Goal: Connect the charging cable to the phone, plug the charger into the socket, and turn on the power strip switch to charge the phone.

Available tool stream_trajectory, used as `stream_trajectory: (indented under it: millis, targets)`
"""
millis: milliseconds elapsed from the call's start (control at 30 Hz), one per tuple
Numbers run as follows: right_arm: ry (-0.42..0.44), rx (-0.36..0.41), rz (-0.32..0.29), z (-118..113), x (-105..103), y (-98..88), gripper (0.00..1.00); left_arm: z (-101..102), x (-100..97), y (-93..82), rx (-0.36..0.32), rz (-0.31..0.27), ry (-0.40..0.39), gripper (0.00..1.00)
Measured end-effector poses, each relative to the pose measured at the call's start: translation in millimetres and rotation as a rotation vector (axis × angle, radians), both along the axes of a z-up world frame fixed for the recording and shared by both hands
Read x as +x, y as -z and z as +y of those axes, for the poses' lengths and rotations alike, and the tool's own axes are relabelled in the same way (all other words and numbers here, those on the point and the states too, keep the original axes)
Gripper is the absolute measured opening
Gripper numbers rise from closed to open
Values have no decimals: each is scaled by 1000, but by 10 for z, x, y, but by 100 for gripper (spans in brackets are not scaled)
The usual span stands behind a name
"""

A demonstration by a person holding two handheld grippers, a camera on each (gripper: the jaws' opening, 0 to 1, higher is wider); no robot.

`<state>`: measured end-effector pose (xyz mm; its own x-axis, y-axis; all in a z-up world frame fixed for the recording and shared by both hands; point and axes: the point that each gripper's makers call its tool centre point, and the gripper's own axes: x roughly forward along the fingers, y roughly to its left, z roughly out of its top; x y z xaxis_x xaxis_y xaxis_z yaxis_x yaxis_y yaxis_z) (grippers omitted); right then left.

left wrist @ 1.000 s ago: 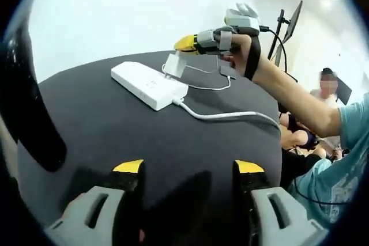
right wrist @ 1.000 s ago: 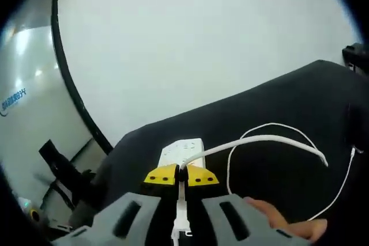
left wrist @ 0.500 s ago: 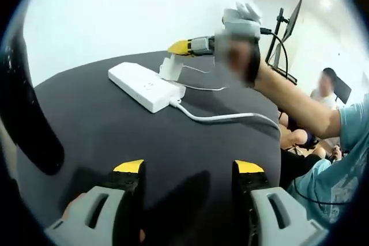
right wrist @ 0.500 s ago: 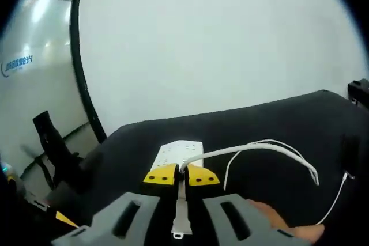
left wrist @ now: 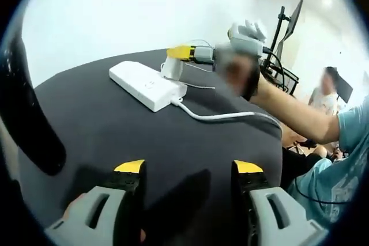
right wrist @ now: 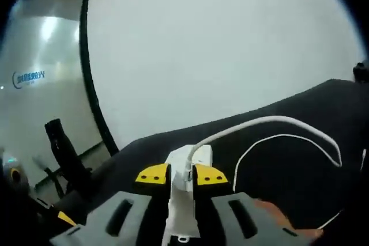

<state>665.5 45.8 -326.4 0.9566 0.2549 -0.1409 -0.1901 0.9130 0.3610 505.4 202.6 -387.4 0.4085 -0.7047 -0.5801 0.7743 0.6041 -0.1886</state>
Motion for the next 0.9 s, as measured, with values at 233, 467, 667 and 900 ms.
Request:
stream_trajectory:
  millis: [233,467,667,900]
  targets:
    - [4,-37,-48,60,-12,-38,3,-18,44,11,1,-2,1,54]
    - [-34,-200,-132,182,-65,-52,3,-103,97,41,-22,-2,6,54]
    - [-65,-168,-173,120,72,-22,3,-164,95,64,-35,1,13,54]
    - [-108,-116,-152,93,40,-29,8,-198,46,31,-30,9,-5,54]
